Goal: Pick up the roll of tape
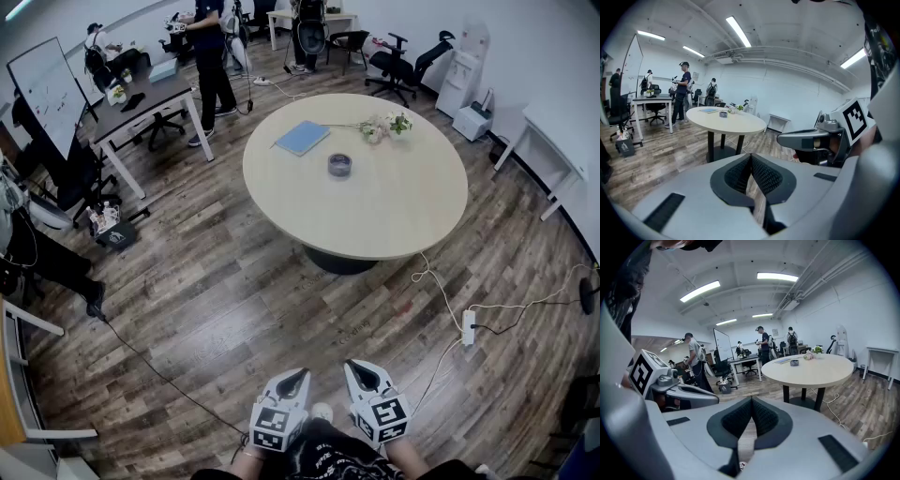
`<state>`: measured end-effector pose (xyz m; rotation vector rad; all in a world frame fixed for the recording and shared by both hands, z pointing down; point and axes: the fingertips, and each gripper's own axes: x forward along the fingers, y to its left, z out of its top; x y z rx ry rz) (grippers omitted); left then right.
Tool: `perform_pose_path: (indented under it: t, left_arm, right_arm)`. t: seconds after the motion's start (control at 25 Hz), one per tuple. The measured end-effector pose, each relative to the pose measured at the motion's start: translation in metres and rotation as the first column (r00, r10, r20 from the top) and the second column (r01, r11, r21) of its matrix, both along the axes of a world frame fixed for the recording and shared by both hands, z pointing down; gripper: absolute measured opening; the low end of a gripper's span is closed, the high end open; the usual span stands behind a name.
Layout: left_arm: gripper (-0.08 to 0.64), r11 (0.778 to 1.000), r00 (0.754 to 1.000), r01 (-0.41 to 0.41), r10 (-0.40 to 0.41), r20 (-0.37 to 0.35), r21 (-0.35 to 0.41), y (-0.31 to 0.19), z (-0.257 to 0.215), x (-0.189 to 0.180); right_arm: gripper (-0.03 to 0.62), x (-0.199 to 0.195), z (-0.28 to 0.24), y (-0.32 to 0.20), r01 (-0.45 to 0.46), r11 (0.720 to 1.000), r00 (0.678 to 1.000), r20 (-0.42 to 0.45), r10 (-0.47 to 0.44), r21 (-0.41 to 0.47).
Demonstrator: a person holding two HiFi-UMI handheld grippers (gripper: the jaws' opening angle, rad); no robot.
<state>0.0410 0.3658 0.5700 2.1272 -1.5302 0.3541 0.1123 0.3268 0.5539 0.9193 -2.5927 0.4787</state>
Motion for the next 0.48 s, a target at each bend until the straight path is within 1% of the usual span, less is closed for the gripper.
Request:
perform_pose_path:
  t: [0.2,0.4,0.48]
  left_arm:
    - [0.02,1.0,1.0,-0.005,0.004,0.009,0.025,0.027,-0.008,0.024]
    - [0.02,0.998,0.999,-0.017,0.015,0.032,0.053,0.039,-0.016,0.03]
    - [0.02,0.998,0.999,-0.016,0.014,0.032,0.069,0.041,-0.02,0.031]
  right_arm:
    - [0.006,0.032,-0.007,0.024,-0.031,0.999,0.999,-0.013,0.031,0.029]
    - [0.006,0.042,-0.012,0.044,-0.054,0.997,0.999,0.0,0.054,0.051]
    - [0.006,0.046,-0.013,0.047,-0.078,0.995,0.997,0.011,0.078,0.055]
